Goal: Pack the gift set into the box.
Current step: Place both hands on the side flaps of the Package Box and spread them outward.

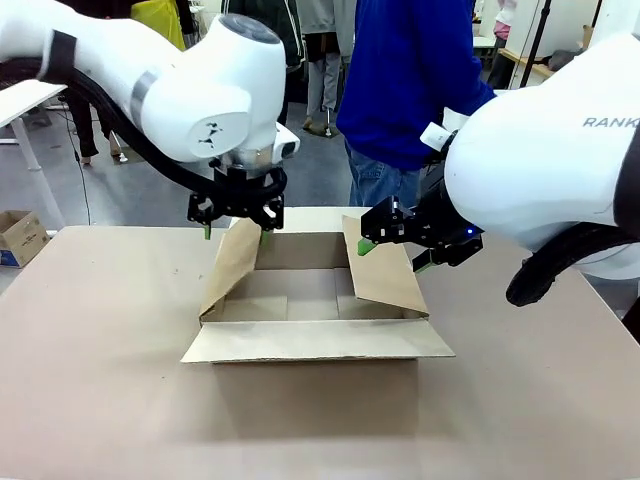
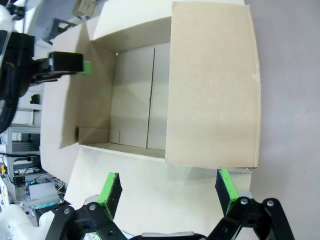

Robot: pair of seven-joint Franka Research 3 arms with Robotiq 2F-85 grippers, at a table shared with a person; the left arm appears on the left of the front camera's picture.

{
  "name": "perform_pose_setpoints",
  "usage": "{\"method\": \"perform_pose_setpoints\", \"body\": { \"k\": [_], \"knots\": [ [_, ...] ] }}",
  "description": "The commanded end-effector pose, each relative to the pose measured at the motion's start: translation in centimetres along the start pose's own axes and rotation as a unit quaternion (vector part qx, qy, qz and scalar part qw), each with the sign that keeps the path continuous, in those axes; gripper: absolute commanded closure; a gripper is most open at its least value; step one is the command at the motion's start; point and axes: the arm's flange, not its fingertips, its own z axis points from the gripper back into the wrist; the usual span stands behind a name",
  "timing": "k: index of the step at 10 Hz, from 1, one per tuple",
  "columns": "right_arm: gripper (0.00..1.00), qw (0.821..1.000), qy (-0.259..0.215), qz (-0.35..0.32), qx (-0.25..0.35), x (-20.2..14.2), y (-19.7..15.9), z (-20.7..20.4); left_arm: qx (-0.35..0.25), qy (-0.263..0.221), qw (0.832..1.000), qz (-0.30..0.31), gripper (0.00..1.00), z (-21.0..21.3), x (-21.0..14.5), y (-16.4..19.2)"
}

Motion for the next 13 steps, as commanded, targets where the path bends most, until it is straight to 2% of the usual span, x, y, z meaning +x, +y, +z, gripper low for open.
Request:
{"method": "perform_pose_setpoints", "body": {
  "k": [1,7,10,11,13],
  "knots": [
    [0.0,1.0,0.006,0.009,0.015,0.2,-0.2,0.3,-0.008,-0.021,1.0,0.022,0.0,1.2,-0.8,3.3],
    [0.0,1.0,0.006,0.009,0.015,0.2,-0.2,0.3,-0.085,0.007,0.992,0.097,0.0,-0.6,0.5,11.4],
    [0.0,1.0,0.006,0.009,0.015,0.2,-0.2,0.3,-0.127,0.063,0.979,0.145,0.0,-2.8,0.1,16.3],
    [0.0,1.0,0.006,0.009,0.015,0.2,-0.2,0.3,-0.169,0.08,0.973,0.136,0.0,-3.7,0.1,17.5],
    [0.0,1.0,0.006,0.009,0.015,0.2,-0.2,0.3,-0.215,0.114,0.966,0.091,0.0,-6.0,0.1,19.2]
  ]
}}
